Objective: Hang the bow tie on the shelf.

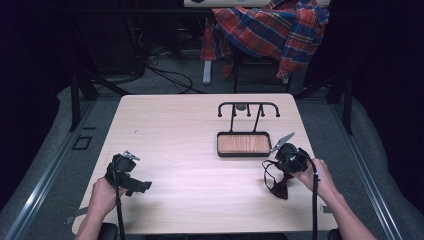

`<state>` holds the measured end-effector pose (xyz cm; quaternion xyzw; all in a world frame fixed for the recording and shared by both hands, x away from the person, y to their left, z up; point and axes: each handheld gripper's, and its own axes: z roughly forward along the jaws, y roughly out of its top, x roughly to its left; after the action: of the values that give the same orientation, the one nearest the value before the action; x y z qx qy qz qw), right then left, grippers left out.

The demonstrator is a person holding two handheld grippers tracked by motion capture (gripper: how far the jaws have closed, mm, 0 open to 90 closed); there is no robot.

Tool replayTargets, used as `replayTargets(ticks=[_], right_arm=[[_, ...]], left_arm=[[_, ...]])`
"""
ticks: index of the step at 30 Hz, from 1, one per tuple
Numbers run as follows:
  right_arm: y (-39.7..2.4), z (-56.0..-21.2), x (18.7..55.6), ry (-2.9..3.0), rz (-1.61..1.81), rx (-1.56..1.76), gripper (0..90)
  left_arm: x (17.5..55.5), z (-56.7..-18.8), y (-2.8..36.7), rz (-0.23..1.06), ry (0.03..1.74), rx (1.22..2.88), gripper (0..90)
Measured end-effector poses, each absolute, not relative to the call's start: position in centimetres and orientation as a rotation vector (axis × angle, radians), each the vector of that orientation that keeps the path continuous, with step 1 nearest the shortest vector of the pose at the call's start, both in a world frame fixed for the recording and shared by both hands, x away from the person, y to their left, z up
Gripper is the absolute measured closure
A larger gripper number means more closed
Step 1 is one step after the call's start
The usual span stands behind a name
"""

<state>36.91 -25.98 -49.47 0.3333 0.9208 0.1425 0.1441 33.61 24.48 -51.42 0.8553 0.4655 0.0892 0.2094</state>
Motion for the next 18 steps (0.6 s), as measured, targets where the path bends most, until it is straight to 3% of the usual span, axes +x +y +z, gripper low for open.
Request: replayTargets(ticks=[18], right_arm=[[-26.4,-47.4,37.1,2.544,0.549,1.057,88.2]], left_arm=[[33.5,-51.3,24.1,0.260,1.269,2.412,0.1]])
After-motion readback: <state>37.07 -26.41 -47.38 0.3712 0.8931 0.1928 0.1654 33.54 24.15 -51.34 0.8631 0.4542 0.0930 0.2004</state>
